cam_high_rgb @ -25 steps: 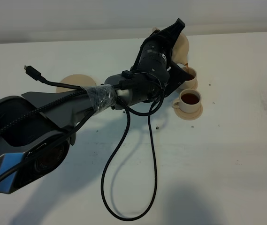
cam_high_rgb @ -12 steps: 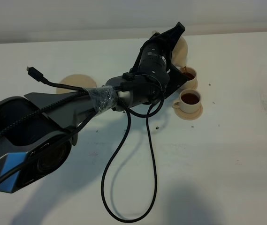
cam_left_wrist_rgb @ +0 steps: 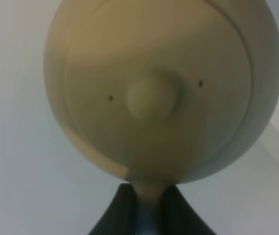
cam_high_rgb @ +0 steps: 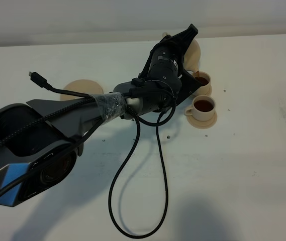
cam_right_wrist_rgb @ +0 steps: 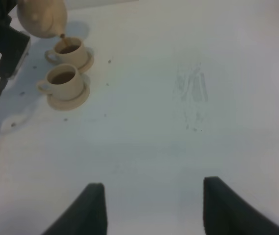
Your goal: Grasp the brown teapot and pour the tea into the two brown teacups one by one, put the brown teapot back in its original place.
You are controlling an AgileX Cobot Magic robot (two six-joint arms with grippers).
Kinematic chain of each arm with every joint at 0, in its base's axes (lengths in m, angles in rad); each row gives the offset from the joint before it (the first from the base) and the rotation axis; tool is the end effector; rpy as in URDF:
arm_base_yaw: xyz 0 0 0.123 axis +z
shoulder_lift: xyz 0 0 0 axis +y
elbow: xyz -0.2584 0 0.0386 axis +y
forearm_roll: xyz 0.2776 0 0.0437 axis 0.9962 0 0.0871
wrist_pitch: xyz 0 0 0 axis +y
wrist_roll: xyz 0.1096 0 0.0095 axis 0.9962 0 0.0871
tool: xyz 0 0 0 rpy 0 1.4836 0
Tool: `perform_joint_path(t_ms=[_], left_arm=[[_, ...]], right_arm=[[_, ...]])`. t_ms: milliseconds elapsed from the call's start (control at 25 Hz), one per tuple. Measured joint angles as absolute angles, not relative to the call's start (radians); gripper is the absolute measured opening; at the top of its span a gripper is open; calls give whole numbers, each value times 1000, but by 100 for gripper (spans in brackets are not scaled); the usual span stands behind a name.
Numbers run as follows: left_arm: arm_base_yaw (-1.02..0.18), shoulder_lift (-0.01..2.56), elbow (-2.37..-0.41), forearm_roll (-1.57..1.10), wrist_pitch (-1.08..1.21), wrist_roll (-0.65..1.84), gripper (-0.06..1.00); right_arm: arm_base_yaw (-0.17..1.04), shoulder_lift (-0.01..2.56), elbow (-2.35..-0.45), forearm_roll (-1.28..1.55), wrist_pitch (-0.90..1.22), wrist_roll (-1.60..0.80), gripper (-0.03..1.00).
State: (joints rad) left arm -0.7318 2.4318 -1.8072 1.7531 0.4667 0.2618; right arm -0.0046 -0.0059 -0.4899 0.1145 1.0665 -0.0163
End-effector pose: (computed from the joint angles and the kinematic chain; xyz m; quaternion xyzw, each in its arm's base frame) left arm 0.4498 -0.3385 0.0927 0.7871 0.2720 0.4679 0.2959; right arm 0.0618 0.0107 0.2799 -0.0073 0.8544 0.0518 0.5170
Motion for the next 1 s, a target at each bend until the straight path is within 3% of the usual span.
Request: perform_joint_path(t_ms=[1000], left_arm=[[-732, 2432, -1807, 1760, 458, 259, 11]], right_arm=[[-5, -6, -490, 114, 1066, -16, 47]])
